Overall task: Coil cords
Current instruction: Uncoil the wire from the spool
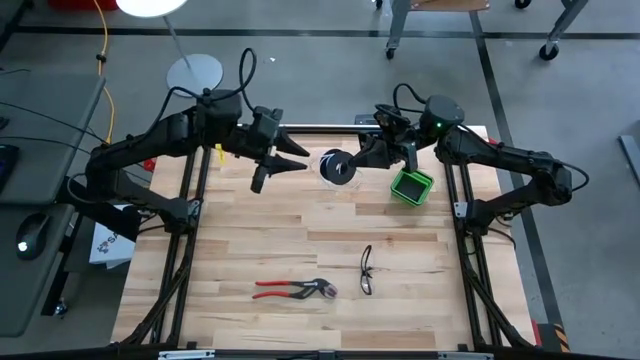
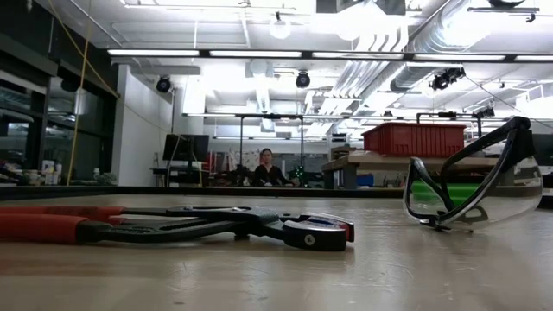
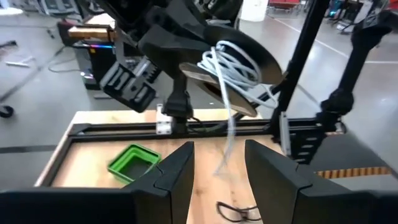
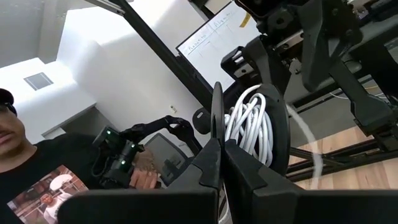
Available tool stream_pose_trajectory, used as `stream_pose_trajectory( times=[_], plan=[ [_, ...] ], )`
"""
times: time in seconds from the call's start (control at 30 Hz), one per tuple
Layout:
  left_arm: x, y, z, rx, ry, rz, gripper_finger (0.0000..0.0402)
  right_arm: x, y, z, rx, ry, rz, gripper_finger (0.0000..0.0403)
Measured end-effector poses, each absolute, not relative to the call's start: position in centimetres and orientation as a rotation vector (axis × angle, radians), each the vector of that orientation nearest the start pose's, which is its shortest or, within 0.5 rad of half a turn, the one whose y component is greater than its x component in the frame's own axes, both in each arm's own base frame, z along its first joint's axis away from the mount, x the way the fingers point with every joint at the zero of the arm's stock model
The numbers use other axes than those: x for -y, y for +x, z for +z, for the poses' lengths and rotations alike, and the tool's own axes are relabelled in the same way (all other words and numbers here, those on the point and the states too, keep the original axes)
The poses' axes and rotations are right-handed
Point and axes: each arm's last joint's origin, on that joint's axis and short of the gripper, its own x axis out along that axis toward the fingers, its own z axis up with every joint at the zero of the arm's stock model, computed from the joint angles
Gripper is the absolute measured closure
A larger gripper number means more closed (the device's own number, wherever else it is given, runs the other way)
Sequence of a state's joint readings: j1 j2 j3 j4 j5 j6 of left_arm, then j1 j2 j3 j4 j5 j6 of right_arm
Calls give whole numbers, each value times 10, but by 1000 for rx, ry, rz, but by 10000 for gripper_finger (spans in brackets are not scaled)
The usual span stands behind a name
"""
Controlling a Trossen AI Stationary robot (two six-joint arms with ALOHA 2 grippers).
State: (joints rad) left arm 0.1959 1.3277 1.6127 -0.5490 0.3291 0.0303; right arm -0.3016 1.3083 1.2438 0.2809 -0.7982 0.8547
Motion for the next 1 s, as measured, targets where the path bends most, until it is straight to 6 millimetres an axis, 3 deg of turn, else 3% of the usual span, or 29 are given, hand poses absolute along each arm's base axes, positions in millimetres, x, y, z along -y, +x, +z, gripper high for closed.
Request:
stream_pose_trajectory(
  times=[0.5,0.8,1.0],
  plan=[
    [-45,268,456,-280,-7,-91,263,65,279,421,-39,718,545,403],
    [-47,271,465,-183,41,-63,264,65,279,421,-37,710,544,403],
    [-51,284,464,-140,66,-57,294,65,279,421,-37,711,545,403]
  ],
)
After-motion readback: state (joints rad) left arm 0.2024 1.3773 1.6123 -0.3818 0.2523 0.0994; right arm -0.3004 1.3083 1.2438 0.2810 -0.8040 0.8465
